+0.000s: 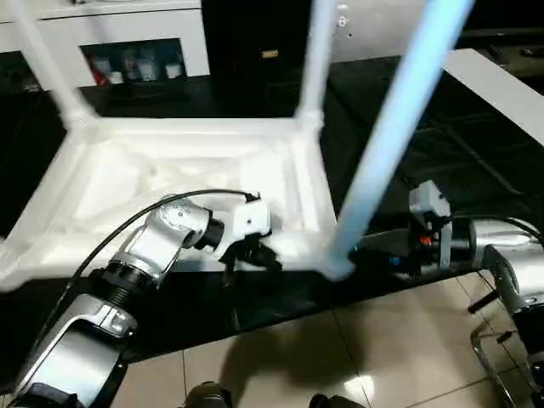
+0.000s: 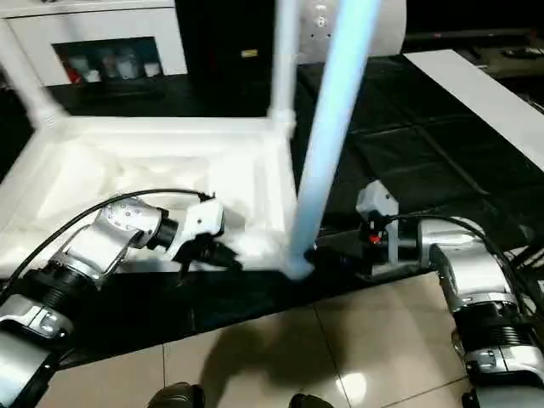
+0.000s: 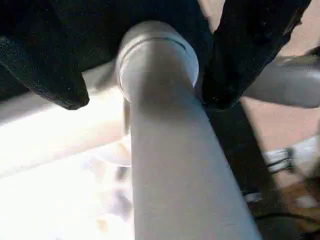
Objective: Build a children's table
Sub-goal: Rotate leg to tighten
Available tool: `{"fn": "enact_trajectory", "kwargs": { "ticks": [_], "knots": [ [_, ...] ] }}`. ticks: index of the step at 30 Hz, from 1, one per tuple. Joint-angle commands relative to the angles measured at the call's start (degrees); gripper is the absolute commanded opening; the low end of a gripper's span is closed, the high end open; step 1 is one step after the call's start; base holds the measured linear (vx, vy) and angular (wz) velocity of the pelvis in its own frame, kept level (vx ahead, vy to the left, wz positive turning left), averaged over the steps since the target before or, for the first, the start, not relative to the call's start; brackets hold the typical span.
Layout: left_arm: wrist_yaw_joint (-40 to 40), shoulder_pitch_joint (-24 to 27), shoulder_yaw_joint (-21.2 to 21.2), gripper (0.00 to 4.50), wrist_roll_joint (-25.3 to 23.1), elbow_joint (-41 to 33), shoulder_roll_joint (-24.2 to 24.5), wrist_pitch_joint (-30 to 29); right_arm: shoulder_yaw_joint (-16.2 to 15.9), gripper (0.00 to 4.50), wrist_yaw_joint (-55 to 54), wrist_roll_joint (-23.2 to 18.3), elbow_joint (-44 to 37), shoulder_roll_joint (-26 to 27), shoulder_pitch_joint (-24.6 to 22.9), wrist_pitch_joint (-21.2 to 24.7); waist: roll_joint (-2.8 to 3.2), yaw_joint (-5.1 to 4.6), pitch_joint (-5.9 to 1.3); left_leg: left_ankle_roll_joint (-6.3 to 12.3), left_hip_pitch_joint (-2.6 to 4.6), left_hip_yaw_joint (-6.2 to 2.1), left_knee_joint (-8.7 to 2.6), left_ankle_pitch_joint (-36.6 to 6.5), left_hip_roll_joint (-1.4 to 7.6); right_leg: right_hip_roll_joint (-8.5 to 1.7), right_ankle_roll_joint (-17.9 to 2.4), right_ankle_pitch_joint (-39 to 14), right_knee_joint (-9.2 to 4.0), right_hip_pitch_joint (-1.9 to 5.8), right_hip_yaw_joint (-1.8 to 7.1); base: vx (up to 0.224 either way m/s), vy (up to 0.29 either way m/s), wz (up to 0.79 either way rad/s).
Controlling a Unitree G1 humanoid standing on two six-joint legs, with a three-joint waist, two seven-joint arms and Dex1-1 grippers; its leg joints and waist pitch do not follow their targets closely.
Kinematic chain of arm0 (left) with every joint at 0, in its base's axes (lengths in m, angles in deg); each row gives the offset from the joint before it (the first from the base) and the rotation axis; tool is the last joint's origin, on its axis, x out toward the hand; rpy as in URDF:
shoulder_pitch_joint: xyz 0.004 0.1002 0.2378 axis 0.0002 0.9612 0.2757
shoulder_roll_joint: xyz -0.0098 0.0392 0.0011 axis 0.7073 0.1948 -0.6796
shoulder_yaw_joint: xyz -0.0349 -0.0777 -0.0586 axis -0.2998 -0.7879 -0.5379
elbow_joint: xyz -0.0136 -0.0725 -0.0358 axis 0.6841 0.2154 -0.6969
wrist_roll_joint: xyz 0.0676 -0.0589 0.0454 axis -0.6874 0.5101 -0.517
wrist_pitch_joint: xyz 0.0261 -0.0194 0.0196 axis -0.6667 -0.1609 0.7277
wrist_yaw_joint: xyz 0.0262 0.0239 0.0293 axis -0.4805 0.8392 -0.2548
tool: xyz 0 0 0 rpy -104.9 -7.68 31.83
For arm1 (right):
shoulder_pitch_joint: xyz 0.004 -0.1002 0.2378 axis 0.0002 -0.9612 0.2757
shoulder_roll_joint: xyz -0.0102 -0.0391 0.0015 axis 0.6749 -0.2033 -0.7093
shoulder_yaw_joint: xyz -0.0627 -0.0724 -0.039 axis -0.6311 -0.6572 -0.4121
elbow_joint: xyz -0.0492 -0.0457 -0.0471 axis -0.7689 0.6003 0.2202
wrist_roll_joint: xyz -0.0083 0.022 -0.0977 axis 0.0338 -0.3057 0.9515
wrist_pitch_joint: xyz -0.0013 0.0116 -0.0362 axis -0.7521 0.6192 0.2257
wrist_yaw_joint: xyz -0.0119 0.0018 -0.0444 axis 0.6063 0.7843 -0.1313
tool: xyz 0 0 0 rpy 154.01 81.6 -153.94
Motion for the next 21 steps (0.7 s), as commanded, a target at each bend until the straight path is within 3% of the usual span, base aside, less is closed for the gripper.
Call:
{"fn": "enact_trajectory", "kwargs": {
  "ticks": [1,6,16,21],
  "knots": [
    [-2.9,0.0,2.4,0.0,-0.5,-1.6,-0.4,1.2,-1.2,3.64,1.9,-0.3,-0.5,-0.1,0.5,0.0,-0.96,-0.3,-4.48,5.62,1.05,0.2,-3.54,-9.7,1.9,-3.32,-14.2,-13.8,-3.57,3.39,2.9,0.0,0.0,0.0],
    [-3.4,-0.1,2.3,0.0,-0.4,-1.4,-0.3,1.8,-2.0,3.25,2.9,0.5,1.0,1.2,1.1,-1.2,-1.02,-0.35,-4.61,4.6,0.93,0.09,-3.54,-9.8,1.8,-3.41,-13.2,-15.2,-3.63,3.48,2.9,0.0,0.0,0.0],
    [-3.8,0.3,2.4,0.0,-0.1,-1.3,-0.3,2.4,-2.9,2.42,5.3,-0.7,1.1,1.7,1.5,0.7,-1.11,-0.08,-5.11,5.35,0.8,0.14,-3.14,-7.5,1.73,-3.3,-13.8,-12.3,-3.05,3.65,2.82,0.0,0.0,0.0],
    [-0.7,0.7,0.4,0.0,1.3,-1.9,-1.8,-2.0,-0.8,2.07,3.7,-4.0,-2.1,3.1,0.2,5.2,-1.22,-0.04,-5.14,5.11,0.77,0.17,-3.07,-7.6,1.69,-3.32,-13.9,-12.6,-3.0,3.73,2.84,0.0,0.0,0.0]
  ]
}}
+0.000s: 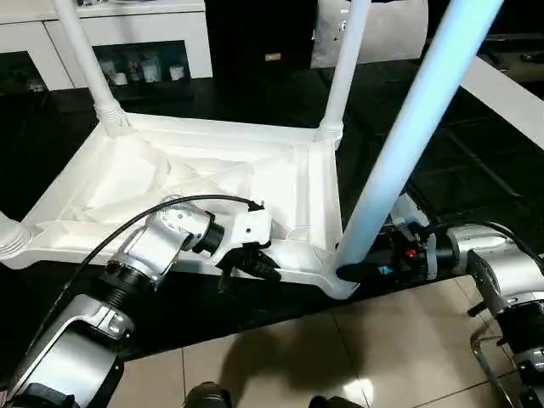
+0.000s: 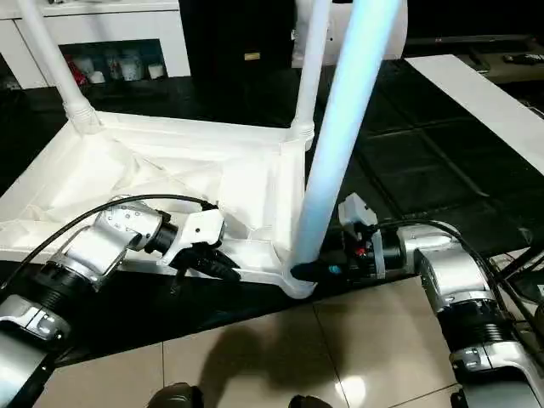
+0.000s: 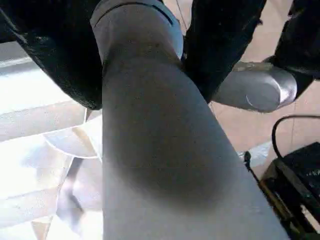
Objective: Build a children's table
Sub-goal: Rotate leg to tighten, then rotate table base
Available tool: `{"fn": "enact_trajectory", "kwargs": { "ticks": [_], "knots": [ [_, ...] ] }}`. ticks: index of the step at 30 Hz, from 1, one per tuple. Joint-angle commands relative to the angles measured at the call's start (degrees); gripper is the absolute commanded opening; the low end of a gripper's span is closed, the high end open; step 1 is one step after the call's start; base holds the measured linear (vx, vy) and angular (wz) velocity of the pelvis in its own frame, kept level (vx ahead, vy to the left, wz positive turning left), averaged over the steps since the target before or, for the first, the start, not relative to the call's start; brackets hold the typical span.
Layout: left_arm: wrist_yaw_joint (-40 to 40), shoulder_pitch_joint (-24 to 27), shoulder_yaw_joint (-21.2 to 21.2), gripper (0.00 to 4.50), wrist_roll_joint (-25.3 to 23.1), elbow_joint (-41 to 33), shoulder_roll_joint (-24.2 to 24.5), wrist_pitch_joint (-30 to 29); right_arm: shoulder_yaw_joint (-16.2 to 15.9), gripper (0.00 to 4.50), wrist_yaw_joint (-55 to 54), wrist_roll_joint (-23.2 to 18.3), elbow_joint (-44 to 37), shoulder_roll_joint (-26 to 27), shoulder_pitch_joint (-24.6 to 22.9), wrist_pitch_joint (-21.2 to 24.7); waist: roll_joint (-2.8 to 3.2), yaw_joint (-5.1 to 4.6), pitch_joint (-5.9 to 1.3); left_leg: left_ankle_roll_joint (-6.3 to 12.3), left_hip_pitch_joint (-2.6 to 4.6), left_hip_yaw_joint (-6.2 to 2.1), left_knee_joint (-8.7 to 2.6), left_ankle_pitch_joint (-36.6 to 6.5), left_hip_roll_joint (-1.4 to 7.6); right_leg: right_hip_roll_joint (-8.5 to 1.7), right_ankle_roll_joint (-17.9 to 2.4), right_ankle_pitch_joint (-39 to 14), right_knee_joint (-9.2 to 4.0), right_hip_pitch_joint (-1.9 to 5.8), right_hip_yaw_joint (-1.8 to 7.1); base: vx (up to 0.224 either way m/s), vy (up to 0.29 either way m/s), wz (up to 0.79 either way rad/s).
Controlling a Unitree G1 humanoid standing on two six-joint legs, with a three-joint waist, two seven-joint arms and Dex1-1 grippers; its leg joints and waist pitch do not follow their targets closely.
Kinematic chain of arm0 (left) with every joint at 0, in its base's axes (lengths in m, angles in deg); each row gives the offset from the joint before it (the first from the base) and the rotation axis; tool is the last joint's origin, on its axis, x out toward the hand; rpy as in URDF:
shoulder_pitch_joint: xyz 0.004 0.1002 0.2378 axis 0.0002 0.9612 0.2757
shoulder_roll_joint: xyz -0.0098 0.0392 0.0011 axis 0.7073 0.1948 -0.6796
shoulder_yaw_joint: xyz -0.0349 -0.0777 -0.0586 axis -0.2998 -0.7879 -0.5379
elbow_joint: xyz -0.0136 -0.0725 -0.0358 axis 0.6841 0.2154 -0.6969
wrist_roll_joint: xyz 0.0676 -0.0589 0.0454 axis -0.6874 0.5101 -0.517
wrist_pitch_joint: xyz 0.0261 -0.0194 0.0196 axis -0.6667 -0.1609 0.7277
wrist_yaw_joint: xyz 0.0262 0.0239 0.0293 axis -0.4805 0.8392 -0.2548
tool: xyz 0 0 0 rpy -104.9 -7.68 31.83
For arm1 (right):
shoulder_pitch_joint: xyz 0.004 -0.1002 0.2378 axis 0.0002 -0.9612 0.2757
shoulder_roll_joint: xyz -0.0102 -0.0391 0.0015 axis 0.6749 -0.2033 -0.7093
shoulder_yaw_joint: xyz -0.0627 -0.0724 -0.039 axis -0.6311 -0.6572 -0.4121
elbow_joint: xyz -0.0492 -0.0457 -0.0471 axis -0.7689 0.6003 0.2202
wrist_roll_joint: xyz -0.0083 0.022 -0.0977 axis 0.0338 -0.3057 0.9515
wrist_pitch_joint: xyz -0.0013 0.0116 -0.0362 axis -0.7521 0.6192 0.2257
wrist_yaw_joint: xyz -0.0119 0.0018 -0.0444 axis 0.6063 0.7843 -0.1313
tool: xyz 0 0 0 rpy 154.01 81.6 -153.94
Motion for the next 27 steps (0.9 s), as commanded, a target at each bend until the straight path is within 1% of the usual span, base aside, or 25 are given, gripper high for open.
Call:
{"fn": "enact_trajectory", "kwargs": {
  "ticks": [1,2,3,4,5,6,7,8,9,10,11,13,15,16,17,18,19,20,21,22,23,24,25,26,27],
  "knots": [
    [2.5,0.5,-0.5,0.0,0.7,-1.5,-2.1,-4.4,1.5,2.07,-2.6,-3.2,-3.5,1.8,-0.5,3.7,-0.77,0.0,-4.92,4.93,0.83,0.15,-3.44,-7.9,1.64,-3.32,-13.6,-13.6,-3.5,3.6,2.83,0.0,0.0,0.0],
    [2.5,0.5,-0.5,0.0,0.7,-1.5,-2.1,-4.4,1.5,2.07,-2.6,-3.2,-3.5,1.8,-0.5,3.7,-0.87,-0.11,-4.85,4.66,0.72,0.14,-3.5,-8.1,1.62,-3.24,-13.3,-14.1,-3.58,3.64,2.82,0.0,0.0,0.0],
    [3.9,0.5,-1.0,0.0,0.8,-1.6,-2.6,-6.2,1.8,2.07,-5.0,-2.9,-3.8,2.5,-0.4,4.7,-1.04,-0.22,-4.87,4.25,0.72,0.1,-3.49,-8.7,1.5,-3.29,-12.7,-15.5,-3.73,3.65,2.78,0.0,0.0,0.0],
    [6.1,0.4,-1.8,0.0,0.8,-1.4,-3.4,-7.8,2.1,2.06,-9.1,-1.8,-3.2,3.6,0.0,5.8,-0.99,-0.39,-4.74,3.91,0.72,0.12,-3.57,-8.9,1.47,-3.25,-12.5,-16.3,-3.75,3.51,2.84,0.0,0.0,0.0],
    [8.7,0.2,-2.7,0.0,0.9,-1.1,-4.5,-9.7,2.5,2.05,-14.2,-0.2,-2.0,5.2,0.8,6.4,-1.02,-0.51,-4.58,3.02,0.87,0.02,-3.57,-10.1,1.37,-3.29,-11.8,-19.1,-4.12,3.37,2.8,0.0,0.0,0.0],
    [9.9,0.1,-3.2,0.0,1.0,-0.9,-5.1,-10.7,2.8,2.05,-16.7,0.6,-1.4,6.1,1.2,6.3,-1.07,-0.64,-4.52,2.5,0.86,0.03,-3.61,-10.6,1.3,-3.34,-11.3,-20.6,-4.24,3.31,2.79,0.0,0.0,0.0],
    [15.1,-0.6,-5.1,0.0,1.2,-0.3,-7.7,-15.1,4.3,2.05,-26.4,2.7,0.9,9.9,2.8,7.2,-1.0,-1.45,-4.17,1.0,0.4,-0.26,-3.85,-11.7,0.94,-3.29,-9.5,-24.8,-4.54,3.43,2.47,0.0,0.0,0.0],
    [15.1,-0.6,-5.1,0.0,1.2,-0.3,-7.7,-15.1,4.3,2.04,-26.4,2.7,0.9,9.9,2.8,7.2,-1.04,-1.88,-4.14,0.51,0.35,-0.31,-3.9,-12.4,0.89,-3.21,-8.8,-26.3,-4.69,3.41,2.35,0.0,0.0,0.0],
    [18.0,-1.1,-6.1,0.0,1.3,0.1,-9.0,-17.1,4.7,2.03,-30.6,3.7,1.8,11.6,3.5,7.6,-1.21,-2.46,-4.15,0.13,0.35,-0.37,-3.74,-13.1,0.72,-3.32,-7.6,-28.8,-5.03,3.51,2.23,0.0,0.0,0.0],
    [21.4,-1.8,-7.3,0.0,1.4,0.9,-10.7,-18.5,5.2,2.01,-34.8,4.5,3.1,13.5,4.5,8.2,-1.01,-2.81,-4.12,0.38,0.56,-0.42,-3.71,-13.4,0.57,-3.33,-6.9,-30.1,-5.49,3.33,2.21,0.0,0.0,0.0],
    [21.7,-1.9,-7.5,0.0,1.4,1.0,-10.9,-18.7,5.3,2.01,-35.2,4.6,3.2,13.7,4.5,8.3,-1.08,-3.19,-4.1,0.65,0.5,-0.29,-3.63,-13.4,0.53,-3.2,-6.9,-29.8,-5.54,3.24,2.3,0.0,0.0,0.0],
    [27.1,-3.0,-9.7,0.0,1.5,2.2,-13.9,-20.9,6.3,2.01,-43.0,5.7,5.6,16.9,6.3,9.7,-1.02,-3.77,-4.14,1.01,0.51,-0.3,-3.54,-12.9,0.42,-2.99,-7.4,-28.4,-5.56,3.08,2.24,0.0,0.0,0.0],
    [30.9,-4.1,-11.0,0.0,1.7,3.6,-16.4,-20.9,8.0,2.01,-49.2,5.9,9.0,19.7,8.1,8.6,-1.01,-4.0,-4.24,1.45,0.59,-0.27,-3.43,-13.0,0.37,-2.98,-7.5,-27.9,-5.62,3.06,2.18,0.0,0.0,0.0],
    [31.8,-4.5,-11.3,0.0,1.7,4.0,-17.0,-20.6,8.4,2.34,-50.7,6.0,10.0,20.3,8.6,8.0,-0.89,-4.05,-4.16,1.86,0.57,-0.24,-3.46,-12.8,0.42,-2.99,-7.9,-26.8,-5.58,2.97,2.25,0.0,0.0,0.0],
    [32.1,-4.6,-11.5,0.0,1.7,4.2,-17.2,-20.5,8.6,2.54,-51.2,6.0,10.4,20.6,8.7,7.8,-0.92,-4.16,-4.21,2.1,0.48,-0.21,-3.48,-12.6,0.4,-2.87,-8.1,-26.1,-5.54,3.05,2.22,0.0,0.0,0.0],
    [33.0,-5.0,-11.5,0.0,1.3,4.5,-17.8,-19.7,9.4,2.67,-53.0,6.4,11.4,21.5,9.1,6.1,-0.88,-4.04,-4.41,2.41,0.54,-0.15,-3.43,-12.1,0.47,-2.89,-8.5,-24.2,-5.38,3.08,2.32,0.0,0.0,0.0],
    [33.2,-5.0,-10.8,0.0,0.2,4.5,-17.4,-18.6,9.9,2.67,-53.3,6.5,10.9,21.9,8.9,5.8,-0.78,-3.99,-4.48,2.78,0.56,-0.15,-3.47,-11.3,0.61,-2.86,-9.5,-21.3,-5.03,3.12,2.45,0.0,0.0,0.0],
    [33.2,-5.0,-10.8,0.0,0.2,4.5,-17.4,-18.5,9.9,2.7,-53.3,6.5,10.8,21.9,8.9,5.8,-0.76,-3.93,-4.52,2.97,0.5,-0.16,-3.49,-10.8,0.66,-2.81,-10.0,-19.8,-4.86,3.21,2.49,0.0,0.0,0.0],
    [33.1,-5.0,-10.5,0.0,-0.2,4.4,-17.1,-18.2,10.0,2.9,-52.9,6.3,10.2,21.9,8.6,5.7,-0.74,-3.83,-4.68,3.42,0.48,-0.12,-3.48,-9.7,0.72,-2.76,-10.9,-16.6,-4.48,3.39,2.54,0.0,0.0,0.0],
    [32.9,-4.8,-10.2,0.0,-0.4,4.4,-16.9,-17.8,10.0,2.9,-52.5,6.2,9.5,21.9,8.2,5.4,-0.73,-3.74,-4.65,3.95,0.51,-0.03,-3.43,-9.1,0.73,-2.75,-11.6,-14.8,-4.32,3.41,2.61,0.0,0.0,0.0],
    [32.6,-4.6,-9.9,0.0,-0.9,4.1,-16.3,-17.5,9.9,3.1,-51.9,6.3,8.1,21.6,7.4,5.2,-0.73,-3.67,-4.66,4.13,0.49,-0.02,-3.41,-8.9,0.74,-2.77,-11.8,-14.2,-4.23,3.49,2.63,0.0,0.0,0.0],
    [32.3,-4.4,-9.6,0.0,-1.2,3.9,-15.9,-17.2,9.8,3.1,-51.4,6.5,7.2,21.3,6.7,5.0,-0.73,-3.41,-4.67,4.47,0.46,0.02,-3.42,-8.4,0.76,-2.81,-11.9,-13.4,-4.16,3.6,2.66,0.0,0.0,0.0],
    [31.6,-4.3,-8.7,0.0,-2.0,4.6,-14.8,-15.3,9.0,3.15,-50.4,7.1,5.0,20.1,5.0,4.1,-0.2,-3.22,-4.62,4.61,0.46,-0.06,-3.46,-7.9,0.74,-2.83,-12.2,-12.5,-4.02,3.63,2.66,0.0,0.0,0.0],
    [31.6,-4.3,-8.7,0.0,-2.0,4.6,-14.8,-15.3,9.0,3.27,-50.4,7.1,5.0,20.1,5.0,4.1,-0.41,-3.16,-4.57,4.69,0.44,-0.02,-3.48,-8.0,0.76,-2.72,-11.8,-12.5,-4.23,3.63,2.65,0.0,0.0,0.0],
    [31.6,-4.5,-8.5,0.0,-2.3,5.1,-14.5,-14.5,8.8,3.43,-50.2,7.1,4.1,19.6,4.3,3.4,-0.56,-3.07,-4.59,4.62,0.49,0.0,-3.52,-8.5,0.72,-2.84,-11.8,-13.2,-4.22,3.72,2.68,0.0,0.0,0.0]
  ]
}}
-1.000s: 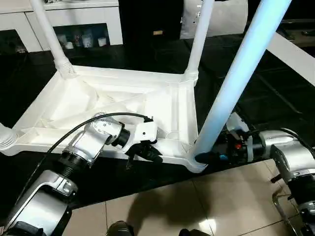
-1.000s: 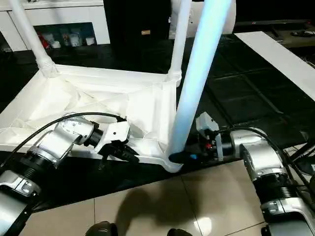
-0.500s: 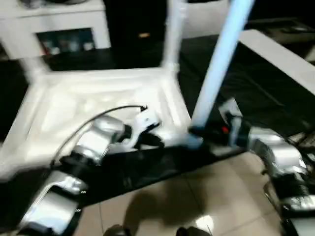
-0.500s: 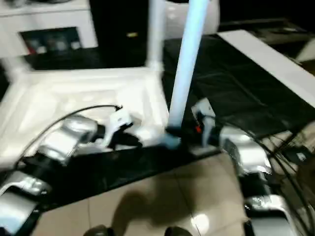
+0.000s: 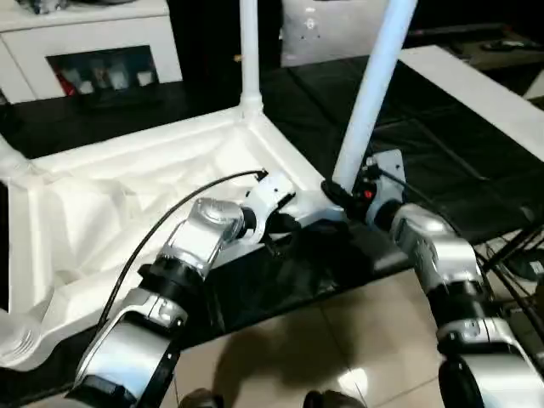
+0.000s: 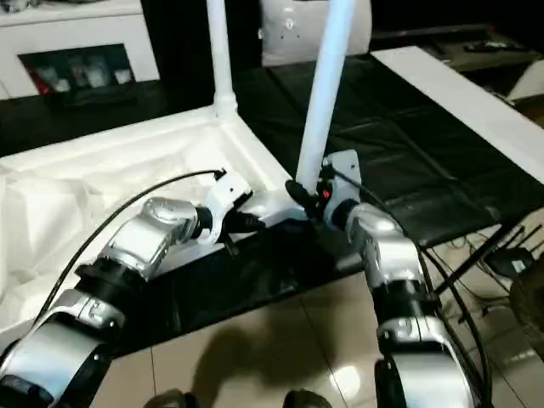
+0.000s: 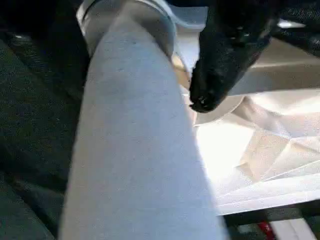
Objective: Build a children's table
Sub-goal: Rotate table base
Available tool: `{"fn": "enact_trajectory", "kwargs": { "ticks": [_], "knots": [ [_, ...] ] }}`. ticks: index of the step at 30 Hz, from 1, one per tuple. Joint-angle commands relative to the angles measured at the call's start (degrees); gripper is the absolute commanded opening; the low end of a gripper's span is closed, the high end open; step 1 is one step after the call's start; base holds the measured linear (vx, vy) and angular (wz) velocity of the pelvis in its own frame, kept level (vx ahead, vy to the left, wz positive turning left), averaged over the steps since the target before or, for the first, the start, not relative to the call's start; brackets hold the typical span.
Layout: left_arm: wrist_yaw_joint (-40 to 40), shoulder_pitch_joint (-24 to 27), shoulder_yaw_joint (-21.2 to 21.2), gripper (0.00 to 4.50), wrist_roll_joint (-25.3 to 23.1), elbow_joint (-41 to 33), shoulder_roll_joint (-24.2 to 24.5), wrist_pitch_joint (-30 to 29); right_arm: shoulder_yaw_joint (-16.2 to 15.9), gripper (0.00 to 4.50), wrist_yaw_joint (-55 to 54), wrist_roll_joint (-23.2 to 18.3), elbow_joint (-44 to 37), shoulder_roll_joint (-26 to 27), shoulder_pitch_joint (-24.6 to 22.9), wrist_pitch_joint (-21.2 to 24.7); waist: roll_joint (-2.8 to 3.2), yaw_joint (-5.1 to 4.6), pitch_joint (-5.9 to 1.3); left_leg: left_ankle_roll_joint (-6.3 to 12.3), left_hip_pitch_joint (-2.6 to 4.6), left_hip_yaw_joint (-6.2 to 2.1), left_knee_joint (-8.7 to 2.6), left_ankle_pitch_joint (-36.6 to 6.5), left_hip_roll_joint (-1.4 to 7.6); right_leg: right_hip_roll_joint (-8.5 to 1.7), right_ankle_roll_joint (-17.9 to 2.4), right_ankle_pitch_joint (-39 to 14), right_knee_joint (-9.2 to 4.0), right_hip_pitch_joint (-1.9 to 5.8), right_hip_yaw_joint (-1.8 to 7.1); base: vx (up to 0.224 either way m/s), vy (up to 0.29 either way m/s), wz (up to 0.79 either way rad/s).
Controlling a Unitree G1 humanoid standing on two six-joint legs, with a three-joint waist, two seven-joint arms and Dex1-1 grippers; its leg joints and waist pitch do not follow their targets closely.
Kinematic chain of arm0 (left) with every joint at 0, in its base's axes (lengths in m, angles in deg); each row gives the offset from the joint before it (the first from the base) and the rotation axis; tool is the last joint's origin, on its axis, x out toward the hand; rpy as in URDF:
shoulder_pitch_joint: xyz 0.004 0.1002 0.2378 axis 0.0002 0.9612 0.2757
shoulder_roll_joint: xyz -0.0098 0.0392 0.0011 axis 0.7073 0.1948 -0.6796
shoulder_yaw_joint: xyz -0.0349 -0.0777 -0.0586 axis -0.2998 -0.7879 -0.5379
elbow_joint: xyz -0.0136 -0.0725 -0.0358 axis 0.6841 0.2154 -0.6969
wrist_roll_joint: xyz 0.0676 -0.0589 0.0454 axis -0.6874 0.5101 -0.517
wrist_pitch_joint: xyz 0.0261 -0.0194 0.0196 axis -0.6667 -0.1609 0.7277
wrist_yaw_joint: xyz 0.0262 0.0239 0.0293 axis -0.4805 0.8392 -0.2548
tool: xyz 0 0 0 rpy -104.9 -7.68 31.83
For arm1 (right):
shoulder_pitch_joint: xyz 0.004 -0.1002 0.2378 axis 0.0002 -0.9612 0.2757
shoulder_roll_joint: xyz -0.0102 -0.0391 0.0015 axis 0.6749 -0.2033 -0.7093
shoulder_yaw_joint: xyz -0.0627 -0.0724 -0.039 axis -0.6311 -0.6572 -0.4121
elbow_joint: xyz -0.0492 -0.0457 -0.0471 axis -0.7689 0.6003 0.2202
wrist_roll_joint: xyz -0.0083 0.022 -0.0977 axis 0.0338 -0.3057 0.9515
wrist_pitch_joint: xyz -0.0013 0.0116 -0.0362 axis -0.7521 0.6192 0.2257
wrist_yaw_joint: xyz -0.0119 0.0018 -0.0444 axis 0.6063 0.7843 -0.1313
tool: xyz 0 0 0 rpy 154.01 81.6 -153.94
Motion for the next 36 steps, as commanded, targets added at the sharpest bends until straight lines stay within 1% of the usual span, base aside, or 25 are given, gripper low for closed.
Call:
{"fn": "enact_trajectory", "kwargs": {
  "ticks": [1,3,6,7,8,10,13,14,15,16,17,18,19,20,22,23,24,25,26,27,29,30,31,34,36],
  "knots": [
    [-0.8,-0.9,0.2,0.0,0.1,0.0,0.7,4.7,-2.3,3.52,2.7,-0.5,-3.5,-0.5,-2.9,0.8,-0.58,0.69,-4.51,4.6,0.51,0.08,-3.51,-8.9,0.67,-2.84,-11.2,-14.2,-4.68,3.86,2.66,0.0,0.0,0.0],
    [-1.1,-1.3,0.6,0.0,-0.6,1.2,1.6,6.7,-1.4,3.57,3.0,-1.6,-7.2,-1.2,-5.3,1.8,-0.65,0.82,-4.38,4.46,0.59,0.07,-3.67,-9.4,0.8,-2.82,-10.5,-15.2,-4.77,3.83,2.74,0.0,0.0,0.0],
    [-1.6,-2.0,1.0,0.0,-1.3,2.8,2.5,9.9,-1.0,3.96,2.8,-1.8,-11.0,-2.5,-8.0,3.0,-0.7,0.84,-4.15,3.73,0.7,0.07,-3.84,-11.3,0.73,-2.73,-9.3,-18.5,-5.27,3.59,2.66,0.0,0.0,0.0],
    [-0.5,-3.4,1.3,0.0,-2.8,5.9,3.6,14.7,0.4,4.0,1.4,-1.9,-15.1,-3.5,-11.0,4.2,-0.83,0.63,-4.1,3.33,0.39,-0.12,-4.03,-12.0,0.67,-2.76,-8.5,-20.3,-5.52,3.77,2.55,0.0,0.0,0.0],
    [-0.2,-3.7,1.3,0.0,-3.1,6.4,3.7,15.6,0.7,4.0,1.1,-1.9,-15.7,-3.7,-11.5,4.3,-0.74,0.85,-4.1,3.21,0.71,-0.04,-4.0,-12.4,0.69,-2.7,-7.7,-21.0,-5.75,3.54,2.61,0.0,0.0,0.0],
    [1.8,-4.9,1.3,0.0,-4.2,9.1,4.2,18.4,2.0,4.31,0.6,-2.6,-18.3,-4.0,-13.4,4.6,-0.64,0.78,-4.26,2.83,0.59,-0.22,-4.15,-12.6,0.79,-2.84,-7.5,-20.5,-5.59,3.67,2.53,0.0,0.0,0.0],
    [6.7,-6.6,2.3,0.0,-6.9,13.0,5.5,24.8,3.4,4.48,-2.4,-2.9,-23.4,-3.3,-16.9,5.3,-0.52,0.4,-4.37,2.53,0.36,-0.4,-4.24,-12.9,0.79,-2.85,-6.9,-20.3,-5.63,3.75,2.46,0.0,0.0,0.0],
    [8.3,-6.9,2.1,0.0,-7.2,13.9,5.6,26.4,3.5,4.48,-3.4,-2.9,-24.9,-2.9,-17.7,5.7,-0.61,0.38,-4.33,2.67,0.44,-0.33,-4.2,-12.6,0.78,-2.82,-7.1,-19.5,-5.66,3.55,2.53,0.0,0.0,0.0],
    [9.2,-7.1,1.8,0.43,-7.3,14.4,5.5,27.2,3.5,4.5,-3.9,-3.0,-25.8,-2.6,-18.1,6.0,-0.63,0.31,-4.43,2.65,0.39,-0.37,-4.25,-12.4,0.86,-2.88,-7.4,-18.7,-5.42,3.7,2.53,0.0,0.0,0.0],
    [10.3,-7.1,1.5,0.55,-7.4,14.8,5.6,28.3,3.5,4.5,-4.5,-3.2,-27.0,-2.0,-18.6,6.5,-0.61,0.26,-4.47,2.69,0.32,-0.38,-4.22,-12.1,0.85,-2.9,-7.7,-18.0,-5.33,3.72,2.53,0.0,0.0,0.0],
    [10.3,-7.1,1.5,0.55,-7.4,14.8,5.6,28.3,3.5,4.5,-4.5,-3.2,-27.0,-2.0,-18.6,6.5,-0.74,0.29,-4.49,3.06,0.51,-0.24,-4.11,-11.6,0.89,-2.89,-8.3,-16.6,-5.2,3.54,2.62,0.0,0.0,0.0],
    [11.9,-6.3,0.0,0.55,-6.6,14.3,5.4,29.0,3.6,4.5,-6.2,-2.9,-28.1,-0.9,-19.0,6.7,-0.94,0.23,-4.46,3.46,0.39,-0.19,-4.05,-10.8,0.96,-2.97,-9.1,-15.1,-5.03,3.56,2.69,0.0,0.0,0.0],
    [12.4,-5.9,-0.9,0.55,-5.9,14.0,5.2,29.3,3.5,4.5,-6.9,-3.0,-28.5,-0.5,-19.1,7.7,-0.78,0.41,-4.6,3.77,0.55,-0.06,-3.93,-9.7,0.96,-3.02,-10.1,-13.3,-4.81,3.52,2.77,0.0,0.0,0.0],
    [13.4,-5.3,-2.1,0.8,-5.0,13.1,4.9,29.2,3.3,4.5,-7.6,-2.7,-28.8,-0.2,-19.0,8.8,-1.18,0.33,-4.5,4.05,0.41,-0.02,-3.95,-9.1,0.96,-2.97,-10.4,-12.8,-4.74,3.59,2.75,0.0,0.0,0.0],
    [14.9,-4.1,-4.3,1.0,-3.4,11.5,4.4,28.7,2.4,4.5,-7.6,-2.7,-29.5,-0.3,-19.1,10.6,-0.84,0.53,-4.43,4.18,0.47,-0.04,-3.95,-8.7,1.07,-3.12,-11.5,-12.3,-4.51,3.64,2.73,0.0,0.0,0.0],
    [15.5,-3.1,-5.5,0.96,-2.2,9.9,4.0,28.4,1.5,4.5,-7.1,-2.4,-29.7,-0.5,-19.2,9.9,-1.25,0.45,-4.25,4.38,0.43,0.07,-3.97,-8.9,1.01,-2.97,-11.3,-12.7,-4.65,3.53,2.72,0.0,0.0,0.0],
    [15.7,-1.6,-7.2,0.95,0.0,7.5,3.1,27.2,0.9,4.5,-6.7,-2.5,-30.1,-0.5,-19.2,9.8,-1.1,0.54,-4.24,4.25,0.46,-0.01,-3.96,-9.1,1.09,-3.12,-11.4,-13.1,-4.48,3.6,2.72,0.0,0.0,0.0],
    [15.9,1.6,-9.9,1.08,3.8,1.8,1.6,24.5,0.1,4.5,-6.3,-2.8,-31.2,-0.4,-19.4,10.1,-1.1,0.44,-4.11,4.24,0.39,0.09,-4.0,-9.4,1.12,-3.2,-11.4,-14.2,-4.6,3.65,2.74,0.0,0.0,0.0],
    [16.0,2.6,-10.4,1.27,4.7,0.1,1.2,23.8,-0.1,4.5,-6.4,-2.9,-31.6,-0.3,-19.5,10.2,-1.09,0.46,-4.13,4.29,0.36,0.06,-4.0,-9.2,1.24,-3.3,-11.7,-14.0,-4.51,3.71,2.76,0.0,0.0,0.0],
    [16.1,3.7,-11.0,1.41,5.6,-2.1,0.8,22.7,-0.3,4.5,-6.5,-2.8,-32.1,-0.3,-19.6,10.4,-1.54,0.29,-3.69,4.65,0.36,0.27,-4.01,-9.8,1.13,-3.04,-11.2,-15.2,-4.89,3.2,2.79,0.0,0.0,0.0],
    [17.3,8.4,-12.8,1.37,9.1,-10.8,-0.9,18.3,-1.1,4.5,-7.2,-2.3,-33.2,0.1,-20.1,10.9,-1.17,0.33,-3.66,3.9,0.38,0.11,-4.19,-11.0,1.38,-3.12,-10.1,-18.0,-4.99,3.22,2.85,0.0,0.0,0.0],
    [17.3,8.4,-12.8,1.53,9.1,-10.8,-0.9,18.3,-1.1,4.5,-7.2,-2.3,-33.2,0.1,-20.1,10.9,-1.17,0.33,-3.66,3.9,0.38,0.11,-4.19,-11.0,1.38,-3.12,-10.1,-18.0,-4.99,3.22,2.85,0.0,0.0,0.0],
    [18.4,11.3,-13.7,1.73,11.0,-16.2,-1.8,15.7,-2.0,4.5,-6.8,-2.3,-34.0,0.0,-20.6,11.9,-1.23,0.18,-3.25,3.31,0.4,0.04,-4.45,-12.8,1.42,-2.97,-9.2,-20.2,-5.35,2.95,2.86,0.0,0.0,0.0],
    [19.4,13.0,-14.1,1.85,11.9,-19.2,-2.1,14.3,-2.6,4.5,-6.9,-2.2,-34.5,-0.1,-21.0,12.6,-0.94,0.09,-2.94,2.05,0.66,-0.08,-4.73,-15.5,1.36,-2.72,-7.8,-22.4,-5.82,2.57,2.86,0.0,0.0,0.0],
    [22.5,19.8,-15.2,2.04,13.1,-28.6,-2.9,11.8,-2.2,4.5,-7.7,-4.5,-36.1,1.8,-21.8,15.0,-1.16,-0.08,-2.77,1.11,0.46,-0.38,-5.09,-17.0,1.69,-3.01,-7.1,-23.0,-5.77,2.86,2.91,0.0,0.0,0.0]
  ]
}}
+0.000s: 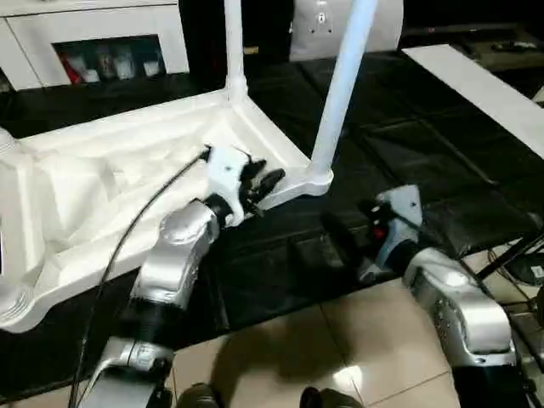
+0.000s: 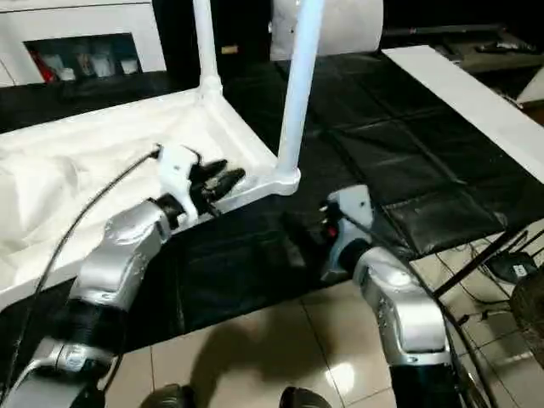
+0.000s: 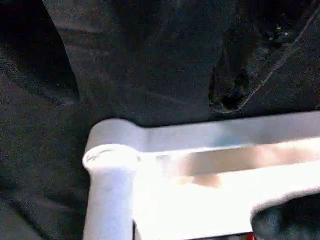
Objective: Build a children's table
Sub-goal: Rotate table base
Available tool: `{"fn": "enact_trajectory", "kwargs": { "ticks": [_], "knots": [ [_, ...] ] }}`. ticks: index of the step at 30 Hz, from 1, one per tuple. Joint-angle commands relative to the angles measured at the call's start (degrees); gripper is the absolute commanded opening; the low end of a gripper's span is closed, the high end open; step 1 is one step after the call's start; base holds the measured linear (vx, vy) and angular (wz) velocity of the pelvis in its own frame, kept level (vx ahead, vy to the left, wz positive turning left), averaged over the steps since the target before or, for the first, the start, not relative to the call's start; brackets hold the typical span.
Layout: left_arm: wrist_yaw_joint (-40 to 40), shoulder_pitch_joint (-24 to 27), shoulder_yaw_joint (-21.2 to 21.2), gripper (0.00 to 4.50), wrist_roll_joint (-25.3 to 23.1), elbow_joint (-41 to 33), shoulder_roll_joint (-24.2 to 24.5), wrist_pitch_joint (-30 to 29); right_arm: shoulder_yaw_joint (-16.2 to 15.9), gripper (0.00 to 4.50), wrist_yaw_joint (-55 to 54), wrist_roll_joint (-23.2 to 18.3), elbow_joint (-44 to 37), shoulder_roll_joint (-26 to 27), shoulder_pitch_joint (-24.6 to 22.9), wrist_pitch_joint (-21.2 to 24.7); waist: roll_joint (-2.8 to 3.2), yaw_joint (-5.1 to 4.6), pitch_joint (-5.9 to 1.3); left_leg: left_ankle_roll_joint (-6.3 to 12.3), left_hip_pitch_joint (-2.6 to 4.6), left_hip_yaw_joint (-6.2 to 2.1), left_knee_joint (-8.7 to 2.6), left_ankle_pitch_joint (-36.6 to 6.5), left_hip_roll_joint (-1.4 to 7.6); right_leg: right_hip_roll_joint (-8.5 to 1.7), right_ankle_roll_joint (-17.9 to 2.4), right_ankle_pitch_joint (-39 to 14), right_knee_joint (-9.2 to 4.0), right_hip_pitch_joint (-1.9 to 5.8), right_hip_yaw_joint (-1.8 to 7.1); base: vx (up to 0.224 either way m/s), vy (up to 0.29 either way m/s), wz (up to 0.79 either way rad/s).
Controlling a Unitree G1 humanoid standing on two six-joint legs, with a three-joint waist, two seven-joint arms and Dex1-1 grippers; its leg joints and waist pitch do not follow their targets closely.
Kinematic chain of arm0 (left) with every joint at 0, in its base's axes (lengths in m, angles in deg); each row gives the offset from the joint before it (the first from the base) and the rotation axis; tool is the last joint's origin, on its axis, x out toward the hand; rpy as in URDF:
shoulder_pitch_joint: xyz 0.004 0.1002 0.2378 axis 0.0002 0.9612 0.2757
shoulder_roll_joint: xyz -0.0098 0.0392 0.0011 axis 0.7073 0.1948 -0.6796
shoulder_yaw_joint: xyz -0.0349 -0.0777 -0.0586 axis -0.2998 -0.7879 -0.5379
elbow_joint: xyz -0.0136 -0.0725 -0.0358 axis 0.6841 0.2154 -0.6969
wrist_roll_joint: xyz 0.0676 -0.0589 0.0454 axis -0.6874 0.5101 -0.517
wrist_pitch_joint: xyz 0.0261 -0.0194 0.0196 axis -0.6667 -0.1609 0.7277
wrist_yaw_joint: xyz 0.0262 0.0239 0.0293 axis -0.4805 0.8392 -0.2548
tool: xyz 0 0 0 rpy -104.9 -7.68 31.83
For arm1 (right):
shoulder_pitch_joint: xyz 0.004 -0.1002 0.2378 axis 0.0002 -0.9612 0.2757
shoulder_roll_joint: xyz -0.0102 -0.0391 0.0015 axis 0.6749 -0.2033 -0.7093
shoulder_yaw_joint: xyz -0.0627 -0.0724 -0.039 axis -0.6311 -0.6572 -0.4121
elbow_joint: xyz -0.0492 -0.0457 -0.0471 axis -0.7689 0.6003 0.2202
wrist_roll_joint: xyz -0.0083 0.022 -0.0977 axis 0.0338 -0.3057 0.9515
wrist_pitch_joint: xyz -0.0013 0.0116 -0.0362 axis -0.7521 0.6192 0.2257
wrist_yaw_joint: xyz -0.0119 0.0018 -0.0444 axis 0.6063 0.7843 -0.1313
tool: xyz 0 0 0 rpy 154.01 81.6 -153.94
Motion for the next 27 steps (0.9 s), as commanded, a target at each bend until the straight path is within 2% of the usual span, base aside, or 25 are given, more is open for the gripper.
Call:
{"fn": "enact_trajectory", "kwargs": {
  "ticks": [1,4,5,7,8,10,13,17,19,22,23,24,25,26,27],
  "knots": [
    [2.6,4.4,-0.8,2.13,0.8,-6.4,-0.7,-2.1,-0.6,4.5,-0.2,-1.3,-1.9,0.1,-0.9,2.3,-0.18,-0.23,-3.36,1.08,0.44,-0.44,-4.74,-17.0,1.65,-2.89,-7.5,-23.0,-4.94,2.84,2.82,0.0,0.0,0.0],
    [4.2,7.6,-1.3,2.28,0.2,-9.3,-1.4,-2.4,-2.8,4.5,0.3,0.6,-1.7,-0.8,-1.3,0.7,-0.12,-0.42,-3.34,1.06,0.52,-0.31,-4.68,-16.5,1.4,-2.56,-6.4,-22.6,-5.17,2.67,2.88,0.0,0.0,0.0],
    [4.6,9.0,-1.1,2.28,0.1,-11.0,-1.2,-3.4,-2.7,4.5,0.0,0.5,-1.8,-0.4,-1.5,0.4,-0.24,-0.48,-3.18,0.94,0.48,-0.33,-4.79,-16.9,1.4,-2.59,-5.9,-23.3,-5.31,2.59,2.9,0.0,0.0,0.0],
    [4.9,10.4,-0.7,2.64,-0.8,-12.2,-0.6,-3.7,-2.4,4.5,-0.5,0.2,-1.9,0.2,-1.7,0.3,-0.18,-0.41,-3.3,0.87,0.64,-0.34,-4.78,-16.6,1.42,-2.63,-5.2,-23.5,-5.35,2.53,2.96,0.0,0.0,0.0],
    [5.3,11.7,-0.8,2.64,-1.2,-12.9,-0.4,-4.0,-2.1,4.5,-1.0,-0.4,-2.2,0.9,-1.9,0.6,-0.36,-0.46,-3.37,0.97,0.52,-0.36,-4.79,-16.1,1.4,-2.61,-5.2,-22.9,-5.31,2.67,2.96,0.0,0.0,0.0],
    [6.5,13.3,-1.7,2.74,-0.9,-13.7,-0.3,-4.6,-1.3,4.5,-2.2,-0.6,-2.8,1.6,-2.2,1.4,-0.5,-0.48,-3.45,1.02,0.45,-0.38,-4.86,-15.0,1.5,-2.55,-5.4,-21.1,-5.03,2.74,2.98,0.0,0.0,0.0],
    [7.7,15.2,-1.9,3.06,-0.3,-15.5,-0.4,-6.3,-0.7,4.5,-2.1,-1.2,-2.9,1.8,-2.1,1.1,-0.22,-0.42,-3.67,1.3,0.61,-0.19,-4.7,-12.6,1.49,-2.36,-6.9,-15.7,-4.52,2.87,3.1,0.0,0.0,0.0],
    [8.5,16.4,-1.9,3.18,-0.1,-16.5,-0.6,-7.2,-0.1,4.5,-2.4,-1.7,-2.6,2.0,-1.9,-1.0,-0.28,-0.39,-3.65,1.61,0.59,-0.06,-4.62,-12.4,1.42,-2.49,-7.4,-15.3,-4.51,2.99,3.12,0.0,0.0,0.0],
    [9.1,17.2,-1.6,3.18,-1.0,-17.2,-0.1,-7.0,-1.3,4.5,-1.2,-0.9,-3.3,1.3,-2.3,-2.8,-0.22,-0.31,-3.72,1.61,0.6,-0.13,-4.61,-12.3,1.44,-2.48,-7.2,-15.5,-4.49,3.07,3.08,0.0,0.0,0.0],
    [9.3,17.4,-1.3,3.18,-1.2,-17.4,0.0,-6.9,-1.9,4.5,-1.2,-0.2,-3.4,1.1,-2.4,-2.5,-0.31,-0.36,-3.65,1.5,0.59,-0.12,-4.62,-12.6,1.38,-2.42,-6.8,-16.4,-4.6,3.08,3.09,0.0,0.0,0.0],
    [9.6,17.4,-0.9,3.18,-1.9,-17.6,0.3,-6.9,-2.6,4.5,-1.2,0.5,-3.3,0.7,-2.4,-2.3,-0.72,-0.08,-3.31,3.38,-1.61,-1.87,-5.4,-12.2,0.62,-3.08,-7.2,-15.8,-3.78,4.71,1.31,0.0,0.0,0.0],
    [10.0,17.5,-0.5,3.18,-2.7,-17.9,0.7,-7.0,-3.3,4.5,-1.3,1.3,-3.2,0.2,-2.3,-2.1,0.46,-0.52,-3.18,4.46,-1.92,-3.85,-5.96,-14.3,0.94,-2.36,-7.1,-15.6,-3.72,4.89,-0.76,0.0,0.0,0.0],
    [10.0,17.6,-0.6,3.18,-2.5,-18.0,0.5,-6.9,-3.5,4.5,-1.2,1.6,-3.0,0.2,-2.3,-2.7,1.22,-1.58,-3.4,4.6,-1.73,-6.09,-6.02,-17.1,1.95,-1.69,-8.0,-12.0,-3.23,5.07,-1.65,-0.015,-0.032,0.35],
    [10.1,17.9,-0.8,3.18,-2.0,-18.2,0.2,-7.5,-3.7,4.5,-1.1,1.7,-2.8,0.2,-2.4,-3.2,1.61,-1.84,-3.39,5.01,-1.26,-7.41,-6.34,-18.5,2.71,-1.18,-9.3,-10.5,-2.65,4.92,-2.09,0.028,-0.065,0.5],
    [10.2,18.0,-0.9,3.18,-1.8,-18.3,0.1,-7.7,-3.8,4.5,-1.1,1.7,-2.7,0.1,-2.5,-3.5,2.52,-2.68,-3.04,7.36,-0.06,-11.18,-7.93,-22.5,4.86,0.44,-11.9,-10.1,0.24,4.08,-2.74,0.028,-0.065,0.5]
  ]
}}
